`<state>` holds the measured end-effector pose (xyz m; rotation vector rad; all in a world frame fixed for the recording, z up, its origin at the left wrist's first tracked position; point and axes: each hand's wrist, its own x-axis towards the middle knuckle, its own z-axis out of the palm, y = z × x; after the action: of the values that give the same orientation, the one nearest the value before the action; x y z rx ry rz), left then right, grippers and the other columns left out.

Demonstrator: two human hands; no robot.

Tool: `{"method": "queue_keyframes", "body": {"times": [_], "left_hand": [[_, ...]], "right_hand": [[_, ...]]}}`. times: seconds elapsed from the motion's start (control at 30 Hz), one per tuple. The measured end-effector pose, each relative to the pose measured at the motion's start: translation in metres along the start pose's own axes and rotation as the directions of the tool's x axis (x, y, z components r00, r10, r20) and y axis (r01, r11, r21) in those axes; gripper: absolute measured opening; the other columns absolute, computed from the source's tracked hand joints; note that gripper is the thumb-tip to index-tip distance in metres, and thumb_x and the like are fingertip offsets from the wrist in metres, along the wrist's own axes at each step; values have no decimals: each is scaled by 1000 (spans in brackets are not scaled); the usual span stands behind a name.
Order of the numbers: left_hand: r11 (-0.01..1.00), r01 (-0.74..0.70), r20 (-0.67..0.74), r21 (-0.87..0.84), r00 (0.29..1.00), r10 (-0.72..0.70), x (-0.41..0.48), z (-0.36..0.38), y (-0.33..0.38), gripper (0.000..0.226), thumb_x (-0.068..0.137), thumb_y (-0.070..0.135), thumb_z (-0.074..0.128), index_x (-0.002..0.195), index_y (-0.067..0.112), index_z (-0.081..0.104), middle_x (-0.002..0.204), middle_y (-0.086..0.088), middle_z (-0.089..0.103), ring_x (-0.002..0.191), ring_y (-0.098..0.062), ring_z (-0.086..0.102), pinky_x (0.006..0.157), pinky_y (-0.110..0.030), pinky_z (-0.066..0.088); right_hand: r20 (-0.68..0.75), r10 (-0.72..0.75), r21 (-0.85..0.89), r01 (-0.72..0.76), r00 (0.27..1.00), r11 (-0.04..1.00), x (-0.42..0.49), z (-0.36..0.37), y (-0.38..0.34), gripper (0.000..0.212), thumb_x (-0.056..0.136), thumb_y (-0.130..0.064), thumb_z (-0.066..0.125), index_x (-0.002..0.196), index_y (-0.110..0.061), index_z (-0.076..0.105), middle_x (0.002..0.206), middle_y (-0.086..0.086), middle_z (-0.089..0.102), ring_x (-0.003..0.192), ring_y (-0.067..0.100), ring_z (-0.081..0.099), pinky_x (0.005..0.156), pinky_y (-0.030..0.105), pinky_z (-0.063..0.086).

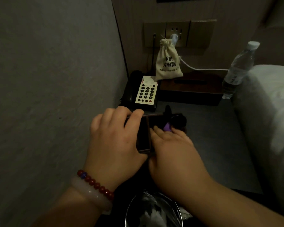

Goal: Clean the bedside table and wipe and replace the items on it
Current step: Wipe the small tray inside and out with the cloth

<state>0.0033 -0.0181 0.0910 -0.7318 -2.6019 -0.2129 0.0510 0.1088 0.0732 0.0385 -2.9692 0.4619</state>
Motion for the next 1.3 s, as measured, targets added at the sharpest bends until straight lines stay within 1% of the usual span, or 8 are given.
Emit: {"method": "queue_keyframes", "body": {"times": [0.33, 0.43, 0.6, 0.67, 0.77, 0.97, 1.13, 1.3], "left_hand": [[995, 70, 65, -66, 996, -65, -10, -4, -12, 73, 56, 62, 55, 118, 22, 55, 100, 2, 49, 92, -16, 41, 81, -35, 31], [994, 78, 60, -74, 996, -73, -17, 2, -11, 74, 54, 59, 63, 117, 21, 56, 100, 2, 49, 91, -16, 41, 80, -34, 29], [992, 114, 24, -54, 993, -113, -21, 7, -2, 74, 54, 57, 63, 118, 20, 58, 98, 2, 50, 91, -15, 40, 80, -37, 36], [990, 135, 10, -38, 991, -135, -18, 7, 2, 75, 54, 56, 66, 118, 19, 59, 98, 1, 51, 92, -16, 39, 81, -42, 39], [987, 156, -26, -26, 987, -157, -16, 7, 10, 66, 58, 49, 70, 115, 18, 59, 96, -1, 51, 90, -18, 39, 83, -41, 34], [980, 198, -99, -32, 975, -200, -26, 7, 15, 37, 83, 27, 53, 119, 18, 58, 97, -3, 51, 90, -20, 40, 81, -36, 27], [964, 265, -166, -12, 950, -263, -26, 0, 7, 55, 66, 17, 75, 118, 13, 59, 99, -9, 53, 91, -26, 39, 81, -42, 28], [964, 258, -210, -61, 941, -265, -27, 1, 19, 57, 66, 13, 79, 119, 11, 58, 102, -8, 50, 93, -26, 40, 83, -43, 30]], "right_hand": [[145, -328, 4, 331, 933, 944, 8, -47, 18, 27, 88, -25, 55, 113, -31, 62, 103, -6, 65, 101, 16, 56, 82, 24, 39], [228, -389, 297, 317, 892, 901, 10, -63, 43, 26, 84, -22, 68, 105, -36, 70, 102, -18, 70, 98, -1, 62, 88, 17, 46], [20, 139, 850, -90, 990, 519, -5, -62, 52, 19, 81, -14, 68, 80, -31, 76, 78, -9, 74, 76, 3, 69, 74, 19, 50], [-172, 381, 753, -129, 908, 646, -10, -50, 41, 11, 82, -25, 68, 72, -21, 72, 64, -8, 69, 62, 2, 63, 62, 15, 44], [-392, 256, 276, -153, 884, 949, -7, -33, 9, 19, 83, -33, 61, 67, -23, 58, 59, -8, 56, 56, 9, 52, 56, 20, 42], [-121, 212, 363, -155, 970, 919, 3, -8, -32, 48, 91, -52, 11, 87, -30, 53, 81, -10, 60, 75, 7, 56, 89, 34, 37], [-127, -4, 298, 42, 992, 954, 3, -14, -30, 18, 89, -35, 40, 104, -31, 48, 98, -14, 59, 92, 5, 52, 88, 28, 29], [-309, 132, 225, -62, 942, 972, 4, -14, -28, 5, 77, -26, 54, 81, -29, 58, 66, -10, 59, 60, 8, 54, 70, 26, 26]]}}
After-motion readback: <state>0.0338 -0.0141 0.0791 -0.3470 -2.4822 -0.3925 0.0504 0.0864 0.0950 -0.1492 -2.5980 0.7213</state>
